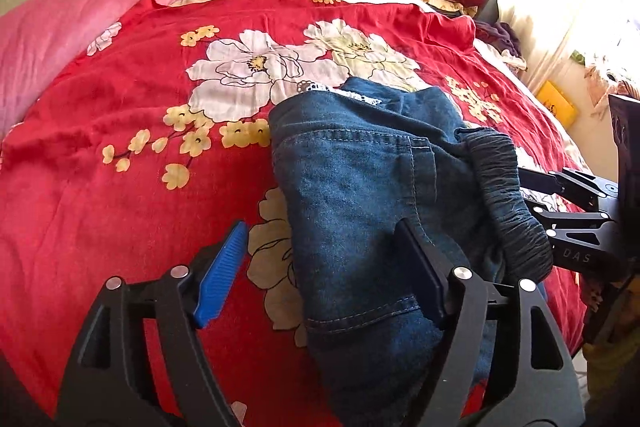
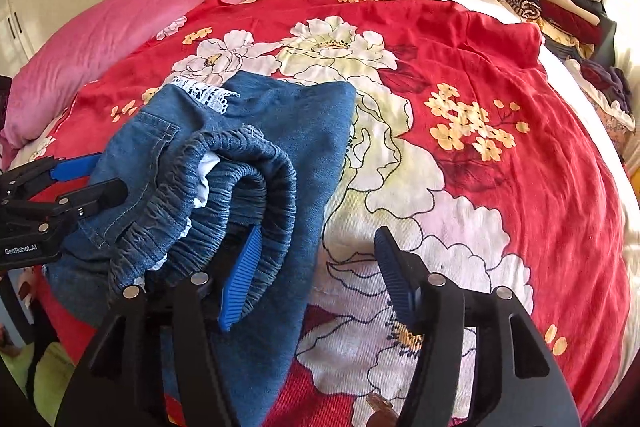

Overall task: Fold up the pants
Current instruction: 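Open the left tool and withdraw both tools from the folded pants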

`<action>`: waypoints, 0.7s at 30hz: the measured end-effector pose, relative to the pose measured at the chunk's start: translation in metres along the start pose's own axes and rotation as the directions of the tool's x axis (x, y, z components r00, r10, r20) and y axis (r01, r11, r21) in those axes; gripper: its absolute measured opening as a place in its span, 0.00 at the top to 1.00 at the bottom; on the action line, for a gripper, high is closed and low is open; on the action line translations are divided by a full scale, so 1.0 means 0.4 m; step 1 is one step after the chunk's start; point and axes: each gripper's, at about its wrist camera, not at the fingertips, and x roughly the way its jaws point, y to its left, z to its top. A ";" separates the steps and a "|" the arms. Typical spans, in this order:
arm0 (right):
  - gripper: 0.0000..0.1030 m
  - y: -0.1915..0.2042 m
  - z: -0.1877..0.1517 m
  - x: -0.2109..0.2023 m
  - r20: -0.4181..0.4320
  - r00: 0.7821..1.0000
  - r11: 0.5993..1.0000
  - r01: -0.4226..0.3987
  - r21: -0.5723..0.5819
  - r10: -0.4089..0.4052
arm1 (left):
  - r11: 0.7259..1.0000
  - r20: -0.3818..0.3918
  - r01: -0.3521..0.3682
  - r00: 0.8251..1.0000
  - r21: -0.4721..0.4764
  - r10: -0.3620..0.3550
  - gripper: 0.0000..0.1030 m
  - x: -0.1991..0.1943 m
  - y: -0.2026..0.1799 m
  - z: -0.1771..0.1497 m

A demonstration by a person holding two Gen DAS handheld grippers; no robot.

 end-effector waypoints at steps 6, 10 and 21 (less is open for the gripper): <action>0.22 -0.012 -0.013 -0.070 0.077 0.997 1.000 -0.002 0.031 0.000 | 1.000 0.030 -0.018 0.999 -0.005 0.018 0.15 -0.043 -0.004 -0.003; 0.05 -0.003 -0.034 -0.153 0.176 0.984 1.000 0.027 0.011 -0.028 | 1.000 0.061 -0.024 0.998 -0.007 0.024 0.09 -0.097 -0.013 -0.011; 0.05 0.027 -0.134 -0.316 0.311 0.948 0.998 0.063 0.019 -0.066 | 0.999 0.122 -0.049 0.991 -0.005 0.050 0.09 -0.236 -0.076 -0.105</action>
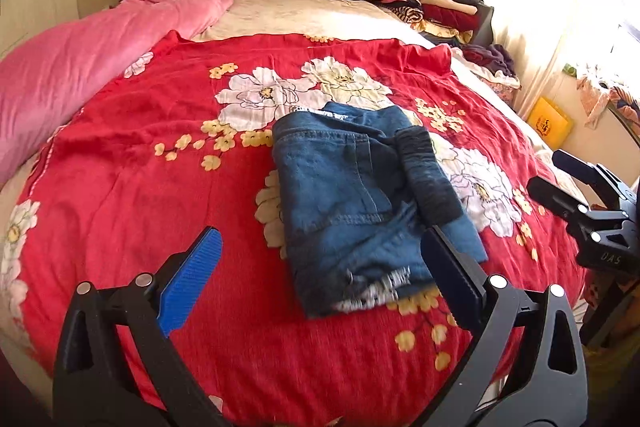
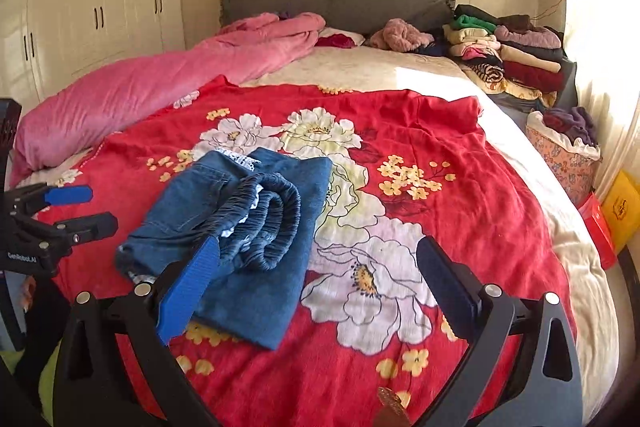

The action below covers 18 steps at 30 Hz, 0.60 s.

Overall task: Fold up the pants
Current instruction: 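Open the left tool and withdraw both tools from the folded pants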

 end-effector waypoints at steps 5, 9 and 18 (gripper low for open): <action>0.05 0.004 -0.025 -0.052 0.011 1.000 1.000 -0.001 0.028 0.001 | 1.000 0.005 -0.013 1.000 0.005 0.013 0.09 -0.043 -0.018 -0.046; 0.04 0.017 -0.052 -0.087 0.017 1.000 1.000 0.016 0.010 -0.016 | 1.000 0.005 -0.018 1.000 0.012 0.018 0.09 -0.064 -0.028 -0.075; 0.04 0.034 -0.123 -0.110 -0.029 0.999 0.999 0.015 0.047 -0.013 | 1.000 -0.016 -0.015 1.000 -0.025 0.015 0.09 -0.068 -0.015 -0.136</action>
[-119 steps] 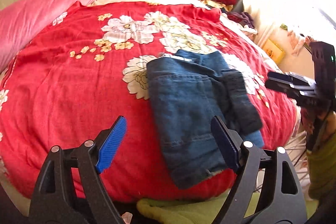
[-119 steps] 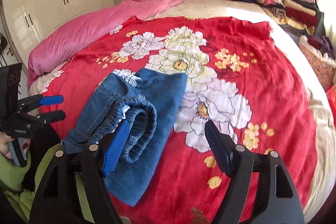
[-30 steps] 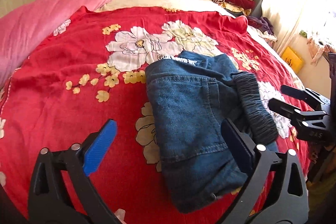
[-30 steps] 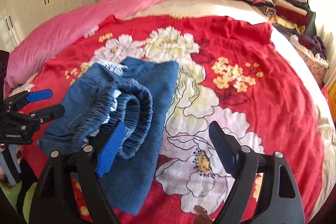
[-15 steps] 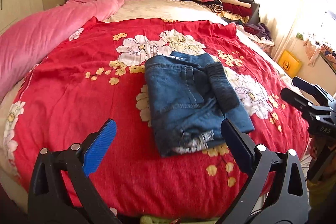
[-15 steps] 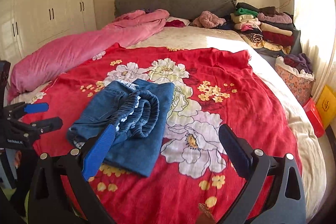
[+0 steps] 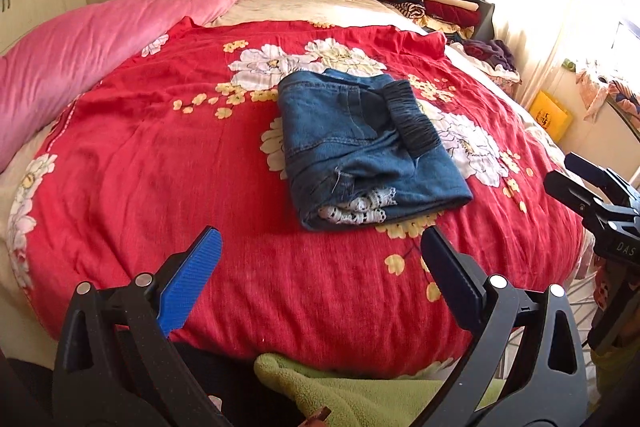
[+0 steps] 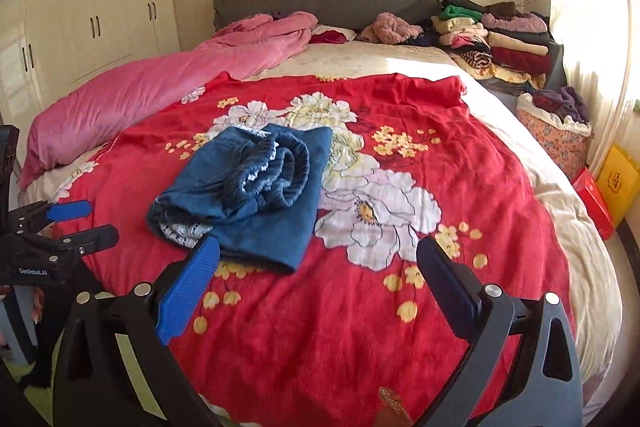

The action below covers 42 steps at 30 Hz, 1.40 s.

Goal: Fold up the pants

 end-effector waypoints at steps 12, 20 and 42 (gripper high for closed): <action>0.04 0.022 -0.025 0.041 -0.074 0.997 1.000 -0.022 -0.003 0.021 | 1.000 -0.022 -0.003 1.000 -0.026 0.002 0.09 0.018 0.013 -0.017; 0.04 0.027 -0.012 0.036 -0.066 0.998 1.000 -0.022 -0.007 0.022 | 0.999 -0.019 -0.007 1.000 -0.033 0.007 0.09 0.015 0.013 -0.016; 0.04 0.028 -0.006 0.033 -0.067 0.998 1.000 -0.017 -0.001 0.017 | 1.000 -0.020 -0.008 1.000 -0.024 0.007 0.09 0.008 0.012 -0.013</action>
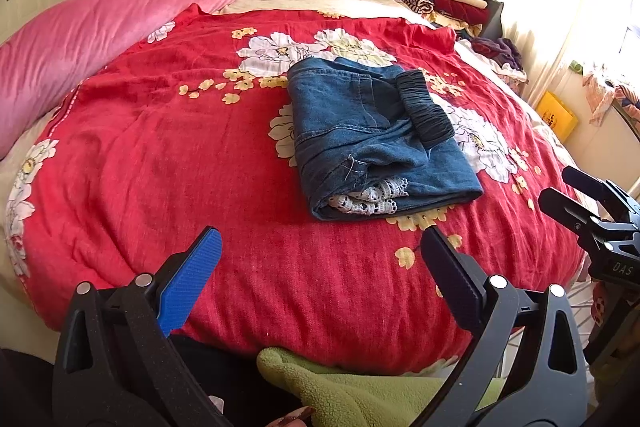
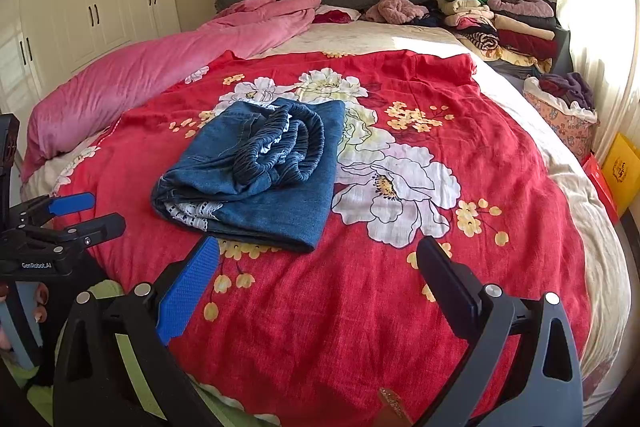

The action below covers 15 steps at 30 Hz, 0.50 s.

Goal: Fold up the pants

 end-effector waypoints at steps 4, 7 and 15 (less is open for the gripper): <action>0.04 -0.001 0.000 0.000 -0.001 1.000 1.000 0.001 -0.001 -0.001 | 1.000 0.001 -0.002 1.000 -0.002 0.002 0.09 -0.001 0.000 0.000; 0.04 -0.001 0.001 -0.001 -0.003 1.000 1.000 0.001 0.002 -0.001 | 1.000 0.003 -0.001 1.000 -0.002 0.001 0.09 -0.003 0.000 0.002; 0.04 -0.004 0.000 -0.004 0.001 1.000 1.000 0.006 0.003 -0.006 | 1.000 0.000 -0.007 1.000 -0.001 0.007 0.09 -0.005 0.001 0.005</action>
